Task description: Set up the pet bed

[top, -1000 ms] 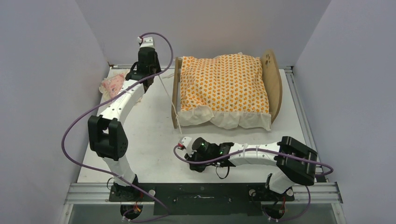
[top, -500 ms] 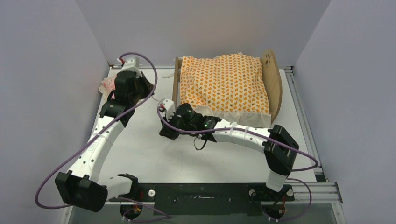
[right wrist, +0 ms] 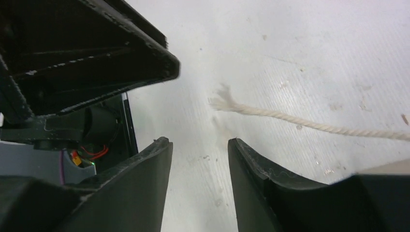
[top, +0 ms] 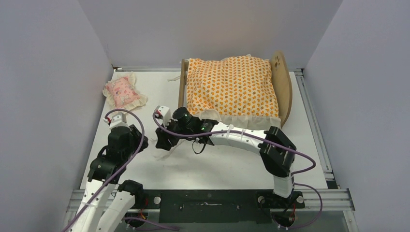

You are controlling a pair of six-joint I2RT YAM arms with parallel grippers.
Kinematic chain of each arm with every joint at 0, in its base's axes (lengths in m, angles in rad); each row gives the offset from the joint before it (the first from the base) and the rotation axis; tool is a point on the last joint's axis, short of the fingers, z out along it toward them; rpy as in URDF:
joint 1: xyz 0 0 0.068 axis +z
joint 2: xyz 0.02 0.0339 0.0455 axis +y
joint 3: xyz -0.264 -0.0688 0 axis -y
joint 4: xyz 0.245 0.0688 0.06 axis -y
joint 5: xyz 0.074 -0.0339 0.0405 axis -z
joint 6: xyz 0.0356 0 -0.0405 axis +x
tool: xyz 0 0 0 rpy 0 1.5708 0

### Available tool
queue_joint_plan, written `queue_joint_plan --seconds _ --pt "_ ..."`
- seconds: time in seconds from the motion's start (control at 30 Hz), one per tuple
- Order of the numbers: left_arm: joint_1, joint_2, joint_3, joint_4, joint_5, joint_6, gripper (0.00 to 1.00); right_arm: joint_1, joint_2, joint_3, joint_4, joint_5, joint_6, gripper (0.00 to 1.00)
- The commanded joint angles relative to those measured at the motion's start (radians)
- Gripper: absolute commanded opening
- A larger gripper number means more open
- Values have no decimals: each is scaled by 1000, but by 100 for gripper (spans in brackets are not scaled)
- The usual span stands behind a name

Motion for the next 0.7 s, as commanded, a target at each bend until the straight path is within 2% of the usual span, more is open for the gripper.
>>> queue_joint_plan --seconds 0.0,0.07,0.17,0.3,0.5,0.67 --pt "1 -89 -3 -73 -79 -62 43 -60 -170 39 -151 17 -66 51" --pt "1 -113 9 -73 -119 -59 55 -114 -244 35 -237 54 -95 57" --pt "1 -110 15 -33 -122 -15 58 -218 -338 47 -389 147 -146 61" --pt "0 -54 5 112 11 73 62 -416 -451 57 -547 302 -205 66" --pt "-3 159 39 386 185 101 69 -849 -546 66 -598 387 -206 72" --pt "-52 381 137 515 170 119 69 -1063 -521 78 -562 429 -144 73"
